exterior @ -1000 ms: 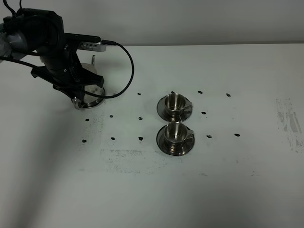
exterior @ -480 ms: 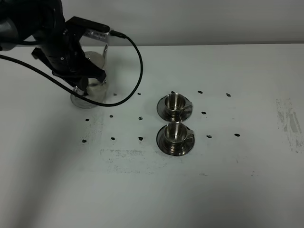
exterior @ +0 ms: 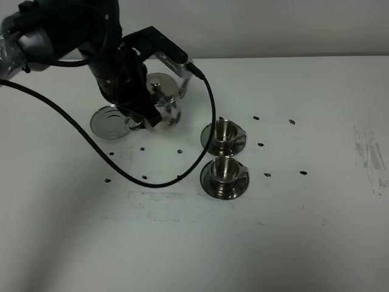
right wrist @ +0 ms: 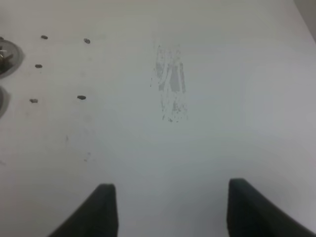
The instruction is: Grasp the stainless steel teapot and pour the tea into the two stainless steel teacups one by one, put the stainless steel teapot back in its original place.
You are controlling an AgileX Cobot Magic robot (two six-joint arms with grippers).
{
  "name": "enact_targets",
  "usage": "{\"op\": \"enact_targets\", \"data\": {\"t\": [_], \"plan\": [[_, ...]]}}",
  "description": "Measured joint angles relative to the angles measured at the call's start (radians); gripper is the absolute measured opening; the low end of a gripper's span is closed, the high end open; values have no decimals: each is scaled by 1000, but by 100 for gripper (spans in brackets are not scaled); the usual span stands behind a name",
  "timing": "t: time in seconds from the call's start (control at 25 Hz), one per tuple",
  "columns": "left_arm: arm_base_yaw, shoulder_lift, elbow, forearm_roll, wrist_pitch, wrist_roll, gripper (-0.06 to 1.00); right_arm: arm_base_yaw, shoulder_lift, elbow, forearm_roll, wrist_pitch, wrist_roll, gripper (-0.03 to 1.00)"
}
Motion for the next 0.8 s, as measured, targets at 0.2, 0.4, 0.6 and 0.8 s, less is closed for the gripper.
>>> {"op": "enact_targets", "data": {"t": [0.2,0.4,0.6,0.8], "plan": [[-54,0,0,19,16,151,18,0,0,0,0,0,0,48],[-66,0,0,32,26,253,18,0,0,0,0,0,0,48],[-75,0,0,90,95,393,18,0,0,0,0,0,0,48],[-78,0,0,114,114,515,18,0,0,0,0,0,0,48]]}}
